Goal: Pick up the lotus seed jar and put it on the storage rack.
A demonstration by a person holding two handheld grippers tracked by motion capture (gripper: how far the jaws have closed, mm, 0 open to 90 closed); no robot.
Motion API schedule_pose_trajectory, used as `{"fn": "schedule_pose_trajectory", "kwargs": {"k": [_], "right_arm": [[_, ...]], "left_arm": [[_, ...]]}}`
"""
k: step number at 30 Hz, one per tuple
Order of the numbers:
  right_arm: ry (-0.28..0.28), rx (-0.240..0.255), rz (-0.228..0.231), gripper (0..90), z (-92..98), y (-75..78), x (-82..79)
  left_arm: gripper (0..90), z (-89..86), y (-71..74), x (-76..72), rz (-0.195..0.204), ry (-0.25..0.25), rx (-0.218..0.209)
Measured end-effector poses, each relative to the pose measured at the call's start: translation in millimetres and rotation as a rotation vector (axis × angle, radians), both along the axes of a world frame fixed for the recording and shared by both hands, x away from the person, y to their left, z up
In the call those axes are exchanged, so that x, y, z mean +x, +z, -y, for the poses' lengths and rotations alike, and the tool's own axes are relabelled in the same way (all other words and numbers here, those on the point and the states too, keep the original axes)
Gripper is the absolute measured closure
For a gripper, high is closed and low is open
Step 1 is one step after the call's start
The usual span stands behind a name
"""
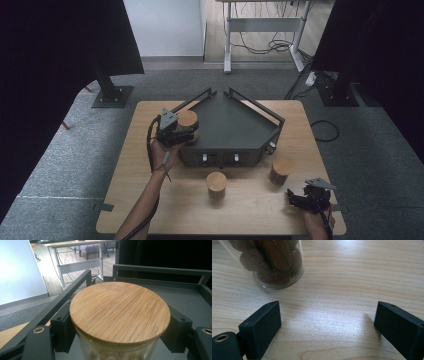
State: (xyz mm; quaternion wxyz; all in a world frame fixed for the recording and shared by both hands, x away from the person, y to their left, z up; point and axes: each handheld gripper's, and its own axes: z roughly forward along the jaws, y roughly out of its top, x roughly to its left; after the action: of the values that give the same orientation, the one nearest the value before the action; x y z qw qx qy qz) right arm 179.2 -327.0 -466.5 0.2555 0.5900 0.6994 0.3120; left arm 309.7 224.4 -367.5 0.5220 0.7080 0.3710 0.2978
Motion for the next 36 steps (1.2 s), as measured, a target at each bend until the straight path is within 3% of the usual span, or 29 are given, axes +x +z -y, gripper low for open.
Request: {"fn": "schedule_pose_trajectory", "kwargs": {"k": [15,27,31,36], "right_arm": [[0.002,0.0,0.0,6.5,0.4,0.0,0.2],[0.003,0.0,0.0,6.5,0.4,0.0,0.2],[0.003,0.0,0.0,6.5,0.4,0.0,0.2],[0.003,0.0,0.0,6.4,0.4,0.0,0.2]], "left_arm": [[25.2,5.1,-11.9,3.3,-0.016,0.022,0.012],[24.8,4.5,-11.2,5.1,-0.021,0.01,0.022],[14.5,0.1,-12.4,11.6,-0.062,0.001,-0.022],[6.2,-0.9,-16.8,12.5,-0.066,0.001,-0.025]]}}
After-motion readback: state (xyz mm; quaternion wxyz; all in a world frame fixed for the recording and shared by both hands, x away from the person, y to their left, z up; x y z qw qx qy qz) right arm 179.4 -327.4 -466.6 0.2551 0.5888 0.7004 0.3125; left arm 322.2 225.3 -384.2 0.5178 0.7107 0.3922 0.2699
